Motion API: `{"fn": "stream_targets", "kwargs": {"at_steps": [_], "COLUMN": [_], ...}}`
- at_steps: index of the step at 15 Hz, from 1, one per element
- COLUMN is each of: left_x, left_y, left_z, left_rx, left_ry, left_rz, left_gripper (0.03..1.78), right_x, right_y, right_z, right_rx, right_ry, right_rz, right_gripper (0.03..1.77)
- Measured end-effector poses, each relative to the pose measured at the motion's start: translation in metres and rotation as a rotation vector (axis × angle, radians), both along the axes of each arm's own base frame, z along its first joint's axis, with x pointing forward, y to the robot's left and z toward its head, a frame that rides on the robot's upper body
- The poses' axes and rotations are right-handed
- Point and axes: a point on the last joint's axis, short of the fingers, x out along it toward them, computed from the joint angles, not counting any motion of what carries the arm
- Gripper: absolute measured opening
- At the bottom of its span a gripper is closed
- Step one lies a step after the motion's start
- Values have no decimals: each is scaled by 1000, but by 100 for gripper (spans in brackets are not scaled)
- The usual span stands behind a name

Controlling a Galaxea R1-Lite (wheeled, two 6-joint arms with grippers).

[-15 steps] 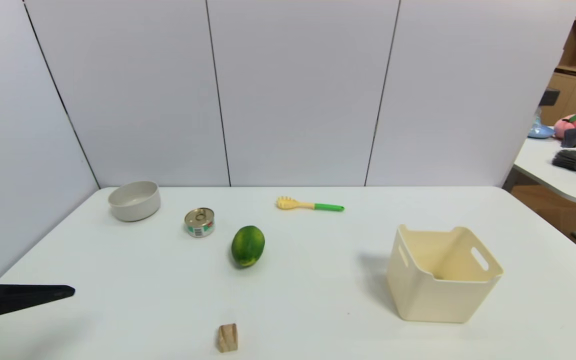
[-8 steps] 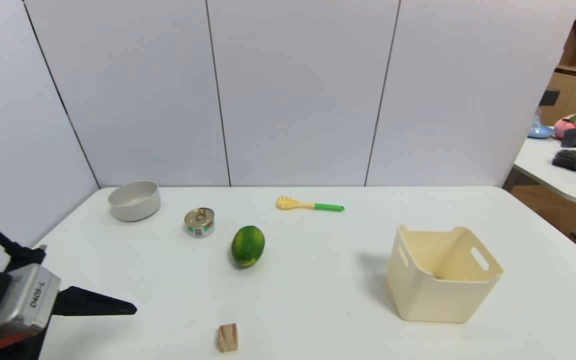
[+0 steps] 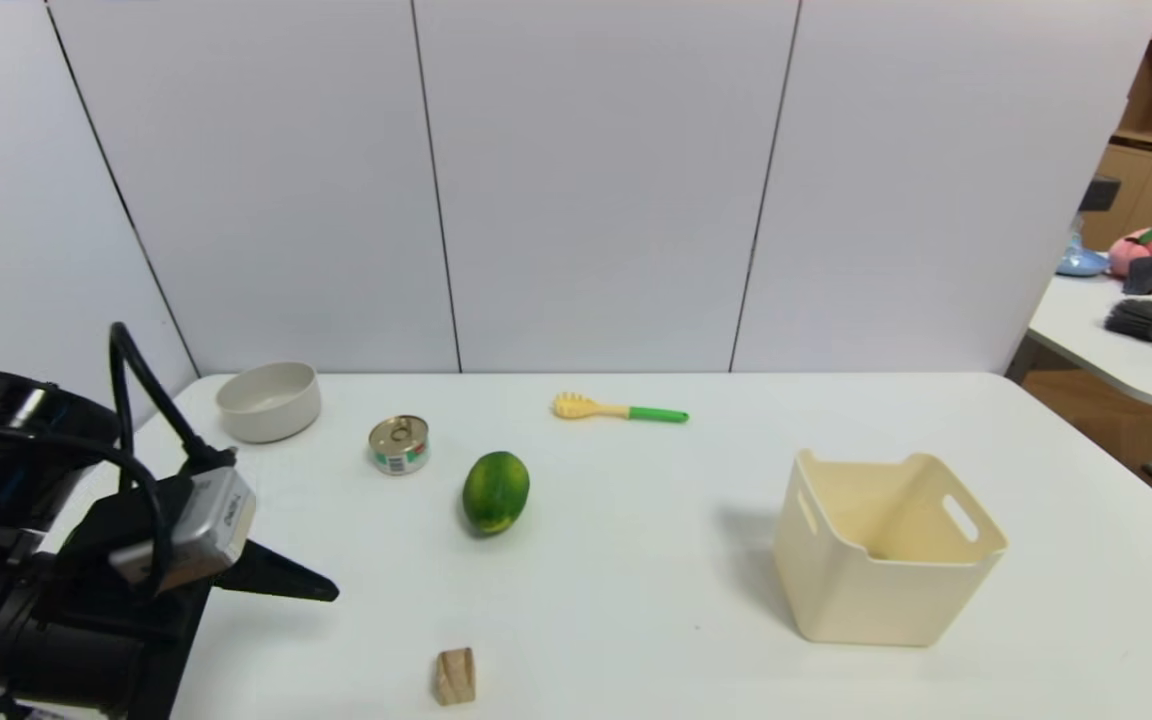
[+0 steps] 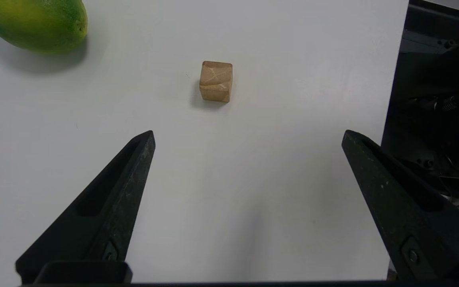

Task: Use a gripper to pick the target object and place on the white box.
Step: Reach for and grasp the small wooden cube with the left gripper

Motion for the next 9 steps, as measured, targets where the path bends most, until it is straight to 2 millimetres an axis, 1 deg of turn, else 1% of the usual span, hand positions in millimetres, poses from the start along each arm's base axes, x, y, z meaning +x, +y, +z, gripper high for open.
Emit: {"fn": "stream_targets", "kwargs": {"at_steps": [5, 9], "left_x": [37, 62], "left_y": [-10, -23], "left_z": [-16, -26], "left_rx": [7, -44], "left_ry": [77, 95], "left_rz": [-1, 96], "left_gripper": [169, 169], "right_x": [0, 0], "right_y": [0, 0], "right_z": [0, 0], "right_rx": [0, 0], "right_ry": [0, 0], "right_rz": [0, 0], "right_gripper": [170, 170]}}
